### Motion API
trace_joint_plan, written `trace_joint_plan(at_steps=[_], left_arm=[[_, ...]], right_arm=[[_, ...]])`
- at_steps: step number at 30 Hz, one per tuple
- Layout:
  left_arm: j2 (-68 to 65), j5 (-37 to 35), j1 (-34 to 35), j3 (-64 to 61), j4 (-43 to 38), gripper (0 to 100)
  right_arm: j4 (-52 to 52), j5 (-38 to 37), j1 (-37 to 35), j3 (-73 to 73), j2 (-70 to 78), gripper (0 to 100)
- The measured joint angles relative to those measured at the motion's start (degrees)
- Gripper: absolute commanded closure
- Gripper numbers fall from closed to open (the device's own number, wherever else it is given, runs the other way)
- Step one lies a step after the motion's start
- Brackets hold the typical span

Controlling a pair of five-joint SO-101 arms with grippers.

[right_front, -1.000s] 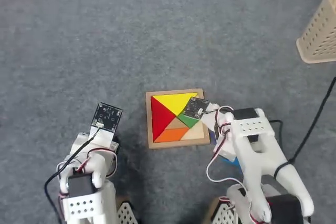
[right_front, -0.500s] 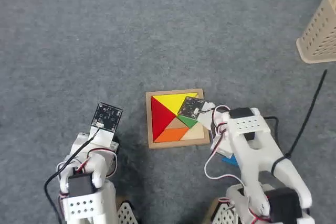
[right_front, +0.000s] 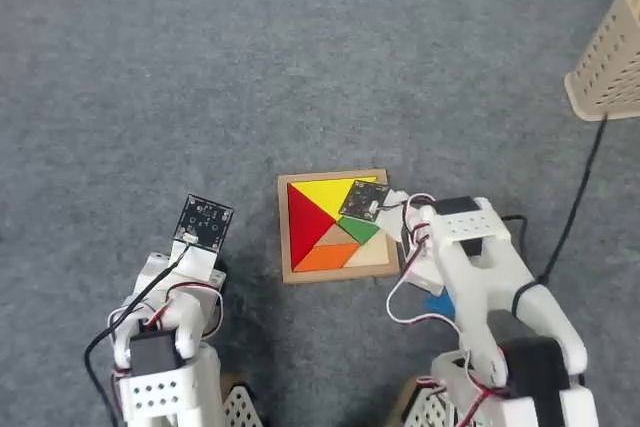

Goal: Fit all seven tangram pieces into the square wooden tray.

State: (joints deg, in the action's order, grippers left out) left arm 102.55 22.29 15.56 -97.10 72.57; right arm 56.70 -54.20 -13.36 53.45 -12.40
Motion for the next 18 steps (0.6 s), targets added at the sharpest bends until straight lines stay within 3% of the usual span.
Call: trace_joint_plan(at_steps=[11,18], left_arm=[[0.0,0.0,0.0,0.0,0.0,82],[0.0,0.0,0.0,0.0,0.0,82]], right_arm=[[20.57,4.13,-1.23,-20.57,0.44,99.2],[27.34,5.19,-16.18,-25.14,1.49,99.2]])
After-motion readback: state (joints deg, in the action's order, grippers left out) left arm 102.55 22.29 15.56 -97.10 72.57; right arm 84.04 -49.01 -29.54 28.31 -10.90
